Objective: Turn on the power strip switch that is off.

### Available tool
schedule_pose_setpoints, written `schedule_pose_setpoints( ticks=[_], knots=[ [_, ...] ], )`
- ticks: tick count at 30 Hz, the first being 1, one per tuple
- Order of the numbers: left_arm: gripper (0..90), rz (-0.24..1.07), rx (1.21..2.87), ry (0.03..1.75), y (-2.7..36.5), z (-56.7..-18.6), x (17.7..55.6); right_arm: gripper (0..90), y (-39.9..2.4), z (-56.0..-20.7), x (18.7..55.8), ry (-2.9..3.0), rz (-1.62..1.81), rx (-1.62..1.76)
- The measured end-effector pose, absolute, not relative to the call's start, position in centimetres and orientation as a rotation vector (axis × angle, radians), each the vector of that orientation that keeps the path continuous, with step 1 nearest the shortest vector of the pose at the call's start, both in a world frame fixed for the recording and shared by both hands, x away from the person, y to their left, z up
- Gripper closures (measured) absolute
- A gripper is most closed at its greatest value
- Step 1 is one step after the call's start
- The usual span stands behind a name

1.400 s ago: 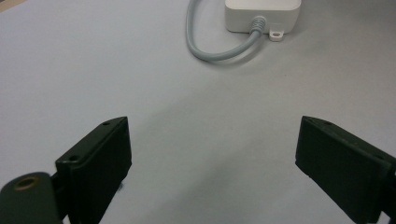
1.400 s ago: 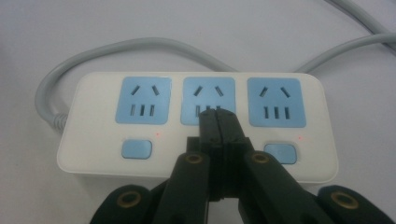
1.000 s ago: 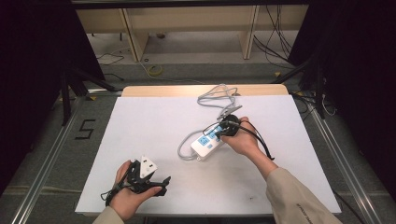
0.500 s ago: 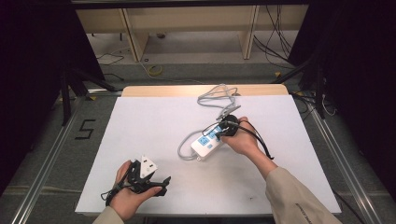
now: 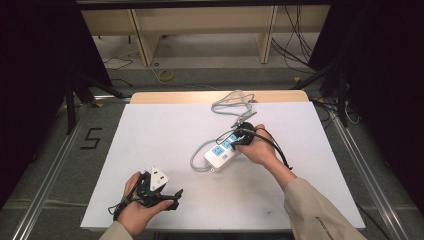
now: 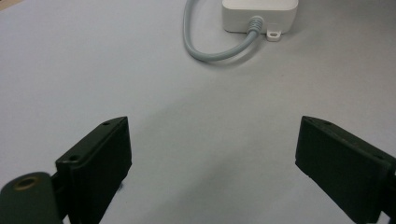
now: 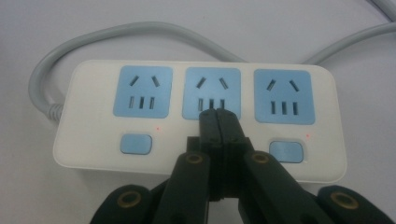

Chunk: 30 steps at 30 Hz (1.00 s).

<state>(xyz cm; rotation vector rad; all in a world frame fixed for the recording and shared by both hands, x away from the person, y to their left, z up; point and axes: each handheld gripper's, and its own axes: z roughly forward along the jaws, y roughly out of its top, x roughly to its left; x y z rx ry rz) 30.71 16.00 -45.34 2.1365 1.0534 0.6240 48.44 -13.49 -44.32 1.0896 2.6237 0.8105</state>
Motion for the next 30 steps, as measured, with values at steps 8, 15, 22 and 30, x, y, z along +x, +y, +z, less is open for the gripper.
schedule_pose_setpoints(
  ticks=[8, 15, 22, 30],
  knots=[
    [10.2, 0.624, 2.138, 1.051, 16.0, -45.33, 30.71, 90.0, -13.26, -44.23, 48.63, 2.642, 0.772, 1.085],
    [10.2, 0.626, 2.14, 1.05, 15.98, -45.31, 30.7, 90.0, -13.11, -44.21, 48.69, 2.647, 0.758, 1.086],
    [10.3, 0.628, 2.141, 1.048, 15.97, -45.28, 30.72, 90.0, -12.91, -44.14, 48.73, 2.651, 0.735, 1.089],
    [10.3, 0.627, 2.142, 1.047, 15.93, -45.29, 30.71, 90.0, -12.87, -44.09, 48.87, 2.66, 0.724, 1.092]
  ],
)
